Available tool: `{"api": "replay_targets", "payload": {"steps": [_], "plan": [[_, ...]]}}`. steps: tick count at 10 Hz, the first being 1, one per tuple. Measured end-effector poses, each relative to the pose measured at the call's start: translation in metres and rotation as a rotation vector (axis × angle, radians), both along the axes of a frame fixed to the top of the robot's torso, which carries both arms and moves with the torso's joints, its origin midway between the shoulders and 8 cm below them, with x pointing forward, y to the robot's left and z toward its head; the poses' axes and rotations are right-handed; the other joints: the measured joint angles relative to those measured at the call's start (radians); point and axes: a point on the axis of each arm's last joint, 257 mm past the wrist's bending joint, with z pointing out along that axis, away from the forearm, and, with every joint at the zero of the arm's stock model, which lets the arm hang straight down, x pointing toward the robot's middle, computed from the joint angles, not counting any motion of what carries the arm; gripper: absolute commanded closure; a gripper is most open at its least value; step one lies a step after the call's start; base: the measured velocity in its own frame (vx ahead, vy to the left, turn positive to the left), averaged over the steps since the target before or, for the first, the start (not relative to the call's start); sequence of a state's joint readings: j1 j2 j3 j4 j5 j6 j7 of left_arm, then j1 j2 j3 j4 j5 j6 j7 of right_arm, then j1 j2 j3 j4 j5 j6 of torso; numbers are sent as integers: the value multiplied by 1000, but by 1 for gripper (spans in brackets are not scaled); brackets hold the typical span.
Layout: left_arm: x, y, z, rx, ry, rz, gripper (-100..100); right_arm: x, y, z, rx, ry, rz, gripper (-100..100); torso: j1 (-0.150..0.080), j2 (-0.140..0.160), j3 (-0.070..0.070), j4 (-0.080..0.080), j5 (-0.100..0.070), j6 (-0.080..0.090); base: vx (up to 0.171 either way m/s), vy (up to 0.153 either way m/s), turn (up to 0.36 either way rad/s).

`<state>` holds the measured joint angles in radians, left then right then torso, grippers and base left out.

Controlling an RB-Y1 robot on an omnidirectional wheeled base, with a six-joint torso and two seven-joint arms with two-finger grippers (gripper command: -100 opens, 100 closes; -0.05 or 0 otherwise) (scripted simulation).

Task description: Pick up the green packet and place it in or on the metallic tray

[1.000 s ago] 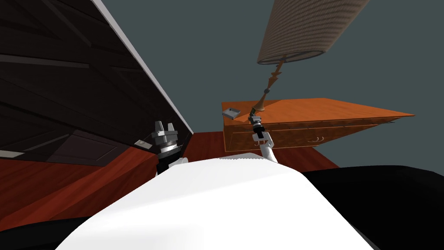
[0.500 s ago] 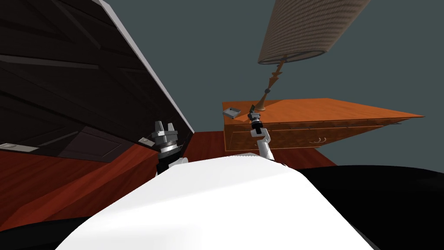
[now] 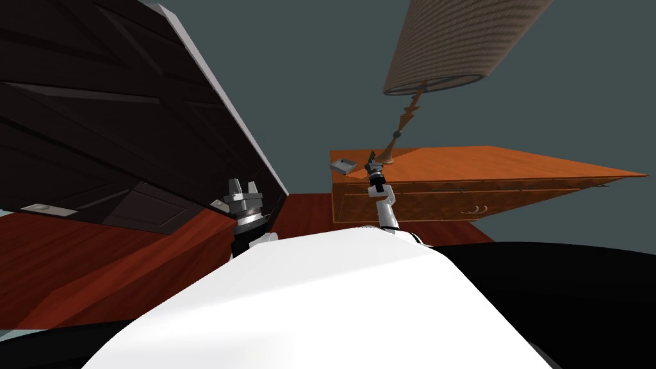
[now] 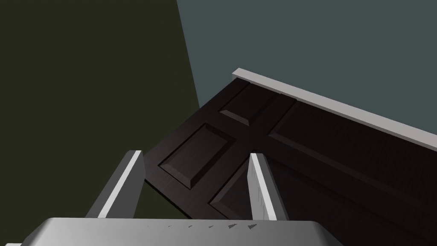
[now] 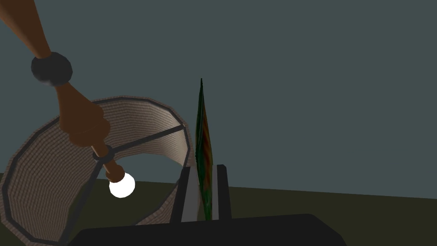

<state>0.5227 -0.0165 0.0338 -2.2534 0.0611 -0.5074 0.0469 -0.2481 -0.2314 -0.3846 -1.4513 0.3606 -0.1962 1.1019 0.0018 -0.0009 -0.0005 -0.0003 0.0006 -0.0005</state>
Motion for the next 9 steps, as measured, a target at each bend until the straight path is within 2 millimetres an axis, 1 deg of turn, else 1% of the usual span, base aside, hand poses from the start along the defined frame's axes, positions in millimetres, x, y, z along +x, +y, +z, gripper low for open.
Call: {"api": "replay_targets", "payload": {"steps": [2, 5, 9], "plan": [[0, 0, 0, 0, 0, 0, 0, 13, 1, 4, 4, 4, -18, 100, 1, -1, -1, 0, 0, -1, -8, -4, 70], [0, 0, 0, 0, 0, 0, 0, 26, 2, 6, 4, 16, -37, 100, 1, -1, -1, 0, 0, -1, -4, 1, 82], [0, 0, 0, 0, 0, 0, 0, 52, 13, 1, 25, 54, -57, 100, 1, -2, -2, -1, -1, -1, -1, 10, 100]]}}
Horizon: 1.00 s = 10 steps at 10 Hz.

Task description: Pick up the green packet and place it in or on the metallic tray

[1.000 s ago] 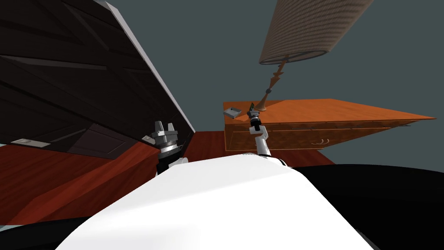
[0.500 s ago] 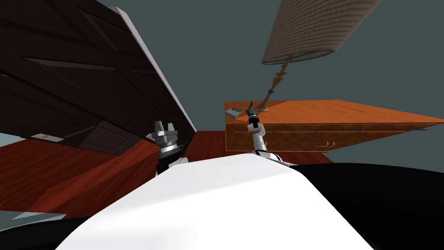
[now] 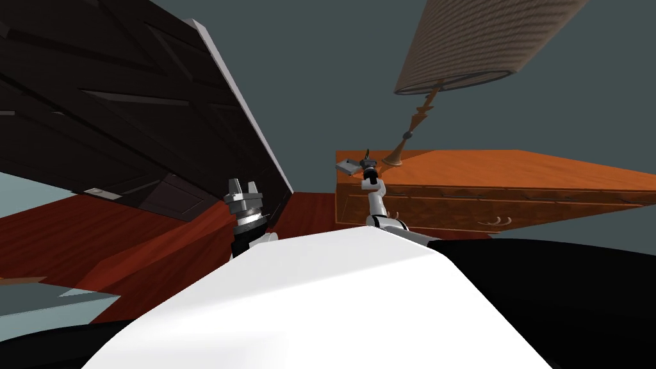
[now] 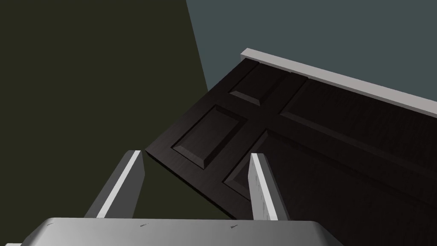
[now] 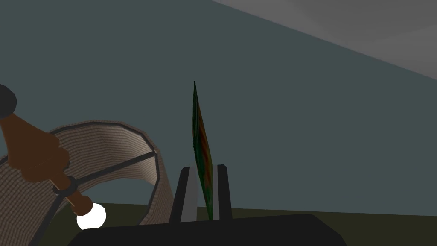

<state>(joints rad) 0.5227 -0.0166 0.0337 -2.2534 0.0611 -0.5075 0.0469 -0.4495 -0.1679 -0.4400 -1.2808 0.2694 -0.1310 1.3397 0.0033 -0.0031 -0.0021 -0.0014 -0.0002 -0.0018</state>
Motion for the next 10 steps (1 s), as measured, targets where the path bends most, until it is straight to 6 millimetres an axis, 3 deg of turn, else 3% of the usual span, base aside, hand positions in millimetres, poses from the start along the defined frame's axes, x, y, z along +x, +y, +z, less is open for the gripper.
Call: {"api": "replay_targets", "payload": {"steps": [9, 10], "plan": [[0, 0, 0, 0, 0, 0, 0, 35, 44, -35, 72, 107, 13, 100, -2, 0, 0, 0, -2, 1, -1, 11, 68], [0, 0, 0, 0, 0, 0, 0, 36, 45, -36, 72, 111, 13, -100, -3, 1, 1, 0, -2, 2, 0, 0, 0]]}}
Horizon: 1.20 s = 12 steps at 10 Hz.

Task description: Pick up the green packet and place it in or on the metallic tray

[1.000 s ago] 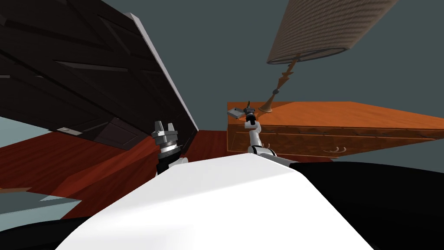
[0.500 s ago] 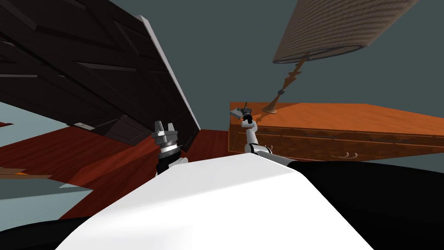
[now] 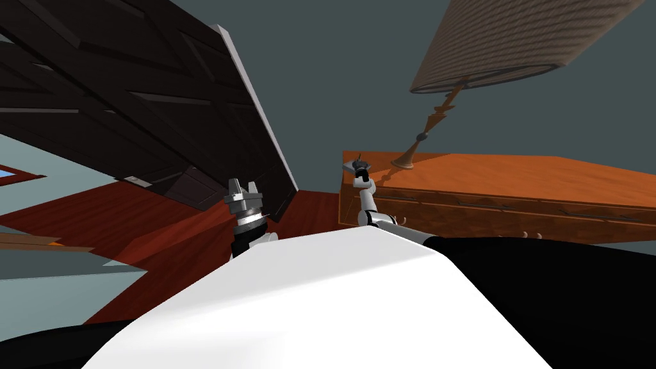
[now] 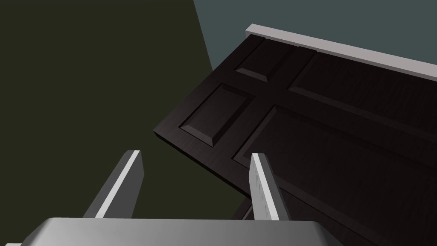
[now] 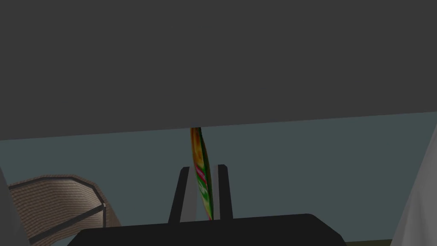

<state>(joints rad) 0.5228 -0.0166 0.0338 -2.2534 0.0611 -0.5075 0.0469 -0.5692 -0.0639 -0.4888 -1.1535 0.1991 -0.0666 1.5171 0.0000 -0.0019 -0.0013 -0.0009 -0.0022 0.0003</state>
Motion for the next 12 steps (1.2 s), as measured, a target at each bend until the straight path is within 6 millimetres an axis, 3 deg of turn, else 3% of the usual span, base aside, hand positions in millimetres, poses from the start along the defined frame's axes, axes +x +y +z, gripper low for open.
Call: {"api": "replay_targets", "payload": {"steps": [4, 5, 6, 12], "plan": [[0, 0, 0, 0, 0, 0, 0, 0, 0, 0, 0, 0, 0, -100, -1, 1, 1, 0, 0, 0, 0, 0, 0], [0, 0, 0, 0, 0, 0, 0, 0, 0, 0, 0, 0, 0, 0, -1, 1, 1, 0, 0, 0, 0, 0, 0], [0, 0, 0, 0, 0, 0, 0, 0, 0, 0, 0, 0, 0, -100, -1, 1, 1, 0, 0, 0, 57, 89, -241], [0, 0, 0, 0, 0, 0, 0, 12, 3, 26, -36, -45, 72, -100, 3, -2, -1, 0, 1, 0, 42, 72, -84]]}}
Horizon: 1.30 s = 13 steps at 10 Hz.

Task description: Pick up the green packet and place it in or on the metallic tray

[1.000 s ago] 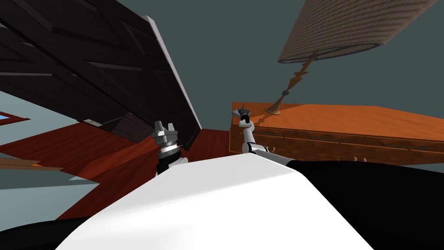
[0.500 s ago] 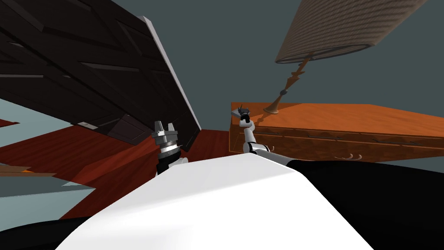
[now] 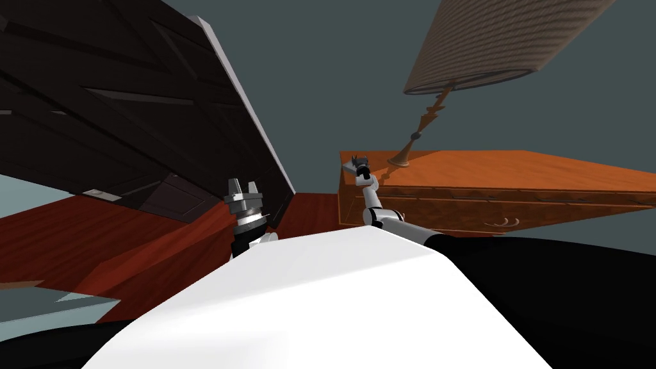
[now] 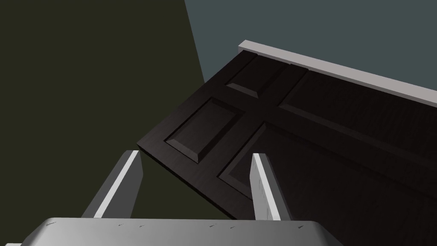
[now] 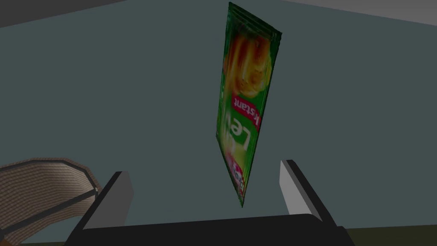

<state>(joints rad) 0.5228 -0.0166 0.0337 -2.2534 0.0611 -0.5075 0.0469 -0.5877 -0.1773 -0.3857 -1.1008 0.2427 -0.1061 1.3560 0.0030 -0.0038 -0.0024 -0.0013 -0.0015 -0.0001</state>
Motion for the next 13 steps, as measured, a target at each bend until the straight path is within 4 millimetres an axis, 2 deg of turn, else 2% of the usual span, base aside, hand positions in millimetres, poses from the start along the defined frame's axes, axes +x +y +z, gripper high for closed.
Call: {"api": "replay_targets", "payload": {"steps": [13], "plan": [[0, 0, 0, 0, 0, 0, 0, 12, 4, 28, -13, -28, 145, -100, 0, 1, 1, 0, 0, 1, 35, 74, -115]]}}
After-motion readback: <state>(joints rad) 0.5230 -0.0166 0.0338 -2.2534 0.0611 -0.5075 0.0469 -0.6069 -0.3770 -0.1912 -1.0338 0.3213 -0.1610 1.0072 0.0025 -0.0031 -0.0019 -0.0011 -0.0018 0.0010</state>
